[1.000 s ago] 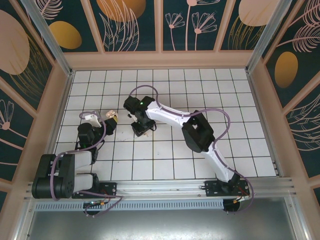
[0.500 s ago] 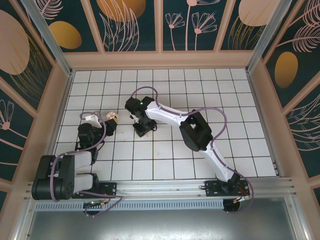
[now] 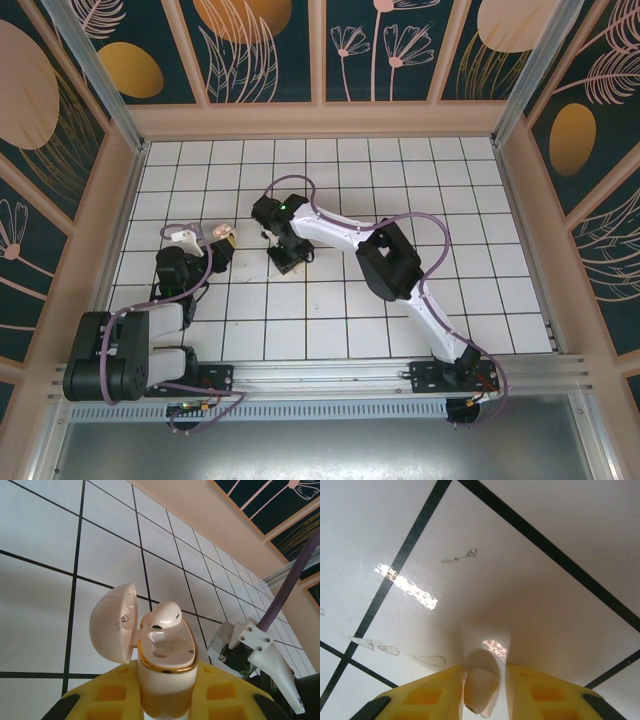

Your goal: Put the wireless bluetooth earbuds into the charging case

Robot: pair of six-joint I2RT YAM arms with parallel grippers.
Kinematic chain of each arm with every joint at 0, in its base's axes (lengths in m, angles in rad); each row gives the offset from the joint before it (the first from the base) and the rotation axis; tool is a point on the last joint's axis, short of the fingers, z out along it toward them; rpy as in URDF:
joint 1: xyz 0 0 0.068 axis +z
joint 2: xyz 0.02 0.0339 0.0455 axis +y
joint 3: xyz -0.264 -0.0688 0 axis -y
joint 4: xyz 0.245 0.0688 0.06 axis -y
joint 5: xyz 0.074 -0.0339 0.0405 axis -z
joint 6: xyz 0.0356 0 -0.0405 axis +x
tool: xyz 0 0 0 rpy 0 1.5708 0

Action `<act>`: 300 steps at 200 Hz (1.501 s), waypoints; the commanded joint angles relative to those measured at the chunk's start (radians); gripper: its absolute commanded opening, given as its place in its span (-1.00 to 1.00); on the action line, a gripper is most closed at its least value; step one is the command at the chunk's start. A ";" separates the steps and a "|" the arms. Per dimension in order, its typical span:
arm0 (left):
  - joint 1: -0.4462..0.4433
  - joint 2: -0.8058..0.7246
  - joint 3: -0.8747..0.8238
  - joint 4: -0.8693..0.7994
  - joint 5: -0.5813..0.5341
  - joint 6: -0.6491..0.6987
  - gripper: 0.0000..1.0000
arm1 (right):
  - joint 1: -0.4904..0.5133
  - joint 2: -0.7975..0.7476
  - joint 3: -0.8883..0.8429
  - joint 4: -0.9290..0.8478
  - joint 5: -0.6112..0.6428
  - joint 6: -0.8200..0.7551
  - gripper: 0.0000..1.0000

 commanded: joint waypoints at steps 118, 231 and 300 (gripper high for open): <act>0.005 -0.086 0.068 -0.074 0.122 0.092 -0.85 | -0.059 -0.288 -0.331 0.377 -0.101 0.098 -0.55; -0.189 -0.139 0.152 0.023 0.136 0.109 -0.86 | -0.300 -0.967 -1.072 1.070 -0.279 0.301 -0.57; -0.414 0.017 0.272 0.142 0.115 0.168 -0.88 | -0.416 -1.245 -1.209 1.136 -0.351 0.265 -0.55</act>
